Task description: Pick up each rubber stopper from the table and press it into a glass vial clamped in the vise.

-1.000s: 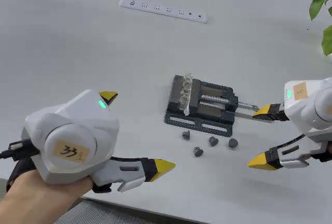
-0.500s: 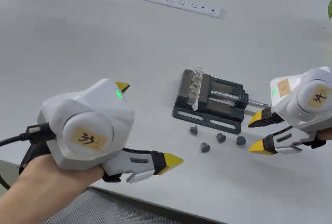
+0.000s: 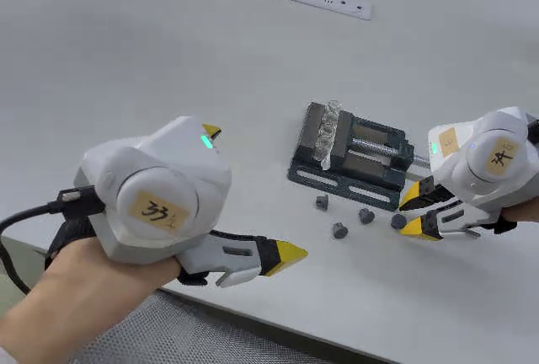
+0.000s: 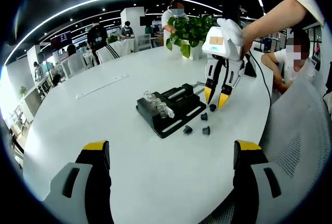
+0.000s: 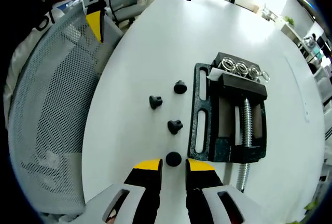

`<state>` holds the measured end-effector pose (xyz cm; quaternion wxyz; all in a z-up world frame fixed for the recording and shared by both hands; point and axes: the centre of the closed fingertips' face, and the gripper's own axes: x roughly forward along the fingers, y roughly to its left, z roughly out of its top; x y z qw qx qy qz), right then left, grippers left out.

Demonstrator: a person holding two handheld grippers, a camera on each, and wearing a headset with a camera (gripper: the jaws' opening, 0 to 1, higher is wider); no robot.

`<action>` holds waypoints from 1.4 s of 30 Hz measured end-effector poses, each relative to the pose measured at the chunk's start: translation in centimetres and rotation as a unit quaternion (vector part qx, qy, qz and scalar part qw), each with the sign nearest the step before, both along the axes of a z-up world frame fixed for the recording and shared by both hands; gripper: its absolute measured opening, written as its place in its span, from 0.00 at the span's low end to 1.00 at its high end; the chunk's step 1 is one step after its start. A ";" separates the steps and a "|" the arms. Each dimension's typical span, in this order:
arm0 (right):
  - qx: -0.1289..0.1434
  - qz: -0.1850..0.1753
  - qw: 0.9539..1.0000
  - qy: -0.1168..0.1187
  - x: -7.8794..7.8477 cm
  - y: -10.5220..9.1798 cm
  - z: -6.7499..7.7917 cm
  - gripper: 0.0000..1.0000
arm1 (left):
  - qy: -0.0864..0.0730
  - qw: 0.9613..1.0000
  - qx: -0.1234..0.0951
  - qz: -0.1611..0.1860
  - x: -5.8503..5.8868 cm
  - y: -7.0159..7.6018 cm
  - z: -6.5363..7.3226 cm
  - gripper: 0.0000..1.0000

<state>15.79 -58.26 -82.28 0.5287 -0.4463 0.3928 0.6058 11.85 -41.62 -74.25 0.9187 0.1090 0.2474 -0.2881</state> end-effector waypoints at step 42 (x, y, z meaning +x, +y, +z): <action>-0.009 0.000 1.000 0.027 0.8 1.6 2.7 0.06 | -0.002 1.000 -0.005 -0.005 0.6 -0.5 -0.1 0.99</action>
